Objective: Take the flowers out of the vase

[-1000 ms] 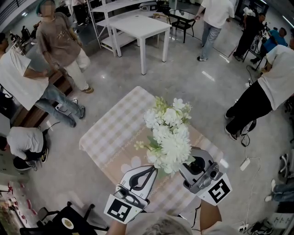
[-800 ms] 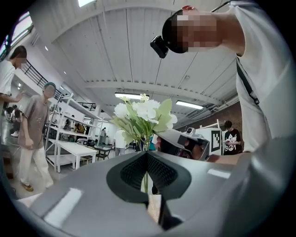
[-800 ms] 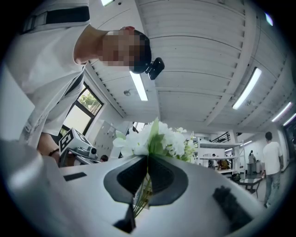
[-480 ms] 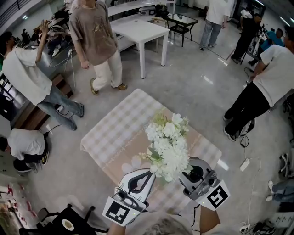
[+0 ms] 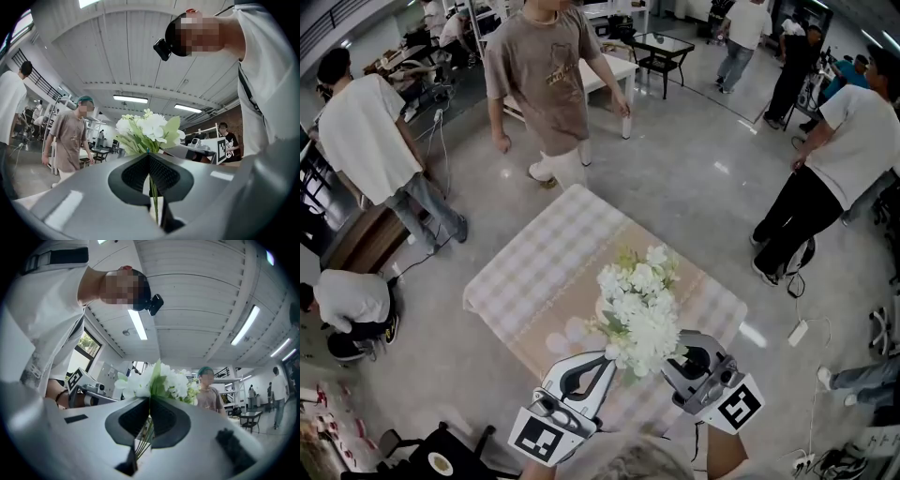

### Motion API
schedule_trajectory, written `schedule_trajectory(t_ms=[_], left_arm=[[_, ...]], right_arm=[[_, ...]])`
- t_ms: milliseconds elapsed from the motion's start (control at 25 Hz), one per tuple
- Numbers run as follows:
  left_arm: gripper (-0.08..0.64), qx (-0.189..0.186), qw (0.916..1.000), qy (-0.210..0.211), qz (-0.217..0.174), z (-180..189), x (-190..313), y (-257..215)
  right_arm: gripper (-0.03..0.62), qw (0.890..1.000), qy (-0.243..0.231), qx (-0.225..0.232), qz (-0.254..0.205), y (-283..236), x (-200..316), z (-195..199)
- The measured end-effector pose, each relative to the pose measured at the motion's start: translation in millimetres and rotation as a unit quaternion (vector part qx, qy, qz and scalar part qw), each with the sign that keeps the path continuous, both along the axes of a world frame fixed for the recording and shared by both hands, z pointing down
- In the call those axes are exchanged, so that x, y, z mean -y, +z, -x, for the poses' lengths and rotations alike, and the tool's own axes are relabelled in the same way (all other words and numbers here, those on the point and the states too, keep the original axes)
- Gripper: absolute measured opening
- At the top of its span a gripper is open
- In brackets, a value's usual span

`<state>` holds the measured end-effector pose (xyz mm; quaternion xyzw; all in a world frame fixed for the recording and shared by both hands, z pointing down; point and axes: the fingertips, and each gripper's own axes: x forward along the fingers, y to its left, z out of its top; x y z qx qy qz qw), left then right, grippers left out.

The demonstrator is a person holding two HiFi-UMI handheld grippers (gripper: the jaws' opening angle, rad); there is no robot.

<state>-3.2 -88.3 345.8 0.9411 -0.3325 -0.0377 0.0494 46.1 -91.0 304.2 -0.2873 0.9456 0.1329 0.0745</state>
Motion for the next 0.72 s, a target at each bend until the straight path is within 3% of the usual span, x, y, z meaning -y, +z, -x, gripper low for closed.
schedule_trajectory(t_ms=[720], left_arm=[[0.009, 0.003, 0.9999, 0.013, -0.004, 1.2, -13.8, -1.0]], right_arm=[[0.023, 0.999, 0.028, -0.004, 0.030, 15.9, -10.7, -1.9]])
